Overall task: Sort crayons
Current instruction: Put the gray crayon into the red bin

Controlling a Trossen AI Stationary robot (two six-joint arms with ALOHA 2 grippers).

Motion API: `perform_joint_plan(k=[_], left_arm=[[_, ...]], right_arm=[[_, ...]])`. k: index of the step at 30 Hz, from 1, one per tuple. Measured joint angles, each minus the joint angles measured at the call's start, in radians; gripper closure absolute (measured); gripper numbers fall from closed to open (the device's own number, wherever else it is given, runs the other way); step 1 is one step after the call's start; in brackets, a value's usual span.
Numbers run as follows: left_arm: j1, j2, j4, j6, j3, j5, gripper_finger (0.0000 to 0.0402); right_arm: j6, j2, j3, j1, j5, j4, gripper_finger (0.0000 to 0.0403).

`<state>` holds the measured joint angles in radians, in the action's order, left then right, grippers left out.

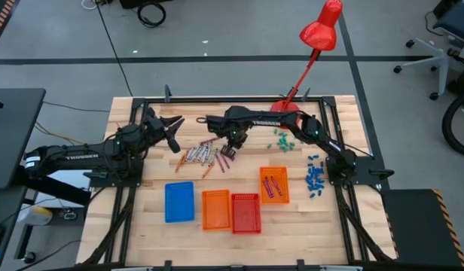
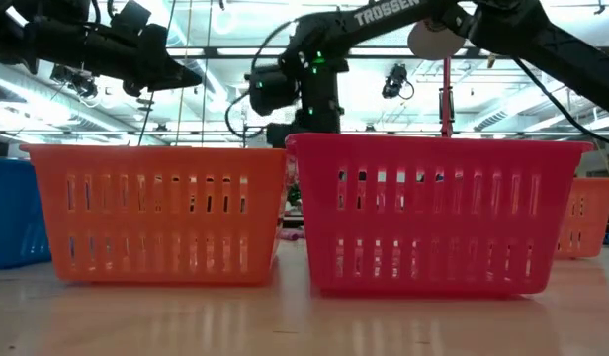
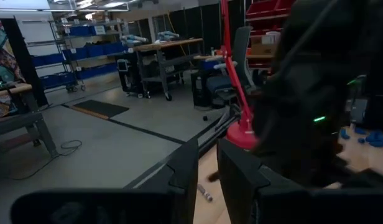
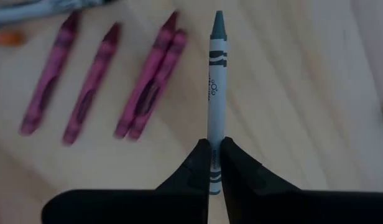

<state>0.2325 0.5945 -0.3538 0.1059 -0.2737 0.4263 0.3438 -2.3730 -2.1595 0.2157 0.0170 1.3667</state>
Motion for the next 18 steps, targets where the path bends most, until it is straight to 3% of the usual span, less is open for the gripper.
perform_joint_plan(k=[5, 12, 18], left_arm=[[0.000, 0.001, 0.002, -0.030, 0.000, 0.000, 0.0331], [-0.001, 0.001, 0.101, -0.394, 0.000, -0.001, 0.0331], [-0.001, 0.001, 0.096, -0.364, 0.000, 0.000, 0.0331]], right_arm=[[0.035, 0.002, -0.072, -0.076, -0.014, 0.069, 0.0374], [0.113, 0.002, -0.158, -0.191, -0.018, 0.144, 0.0374], [0.210, 0.002, -0.178, -0.302, -0.019, 0.185, 0.0374]])
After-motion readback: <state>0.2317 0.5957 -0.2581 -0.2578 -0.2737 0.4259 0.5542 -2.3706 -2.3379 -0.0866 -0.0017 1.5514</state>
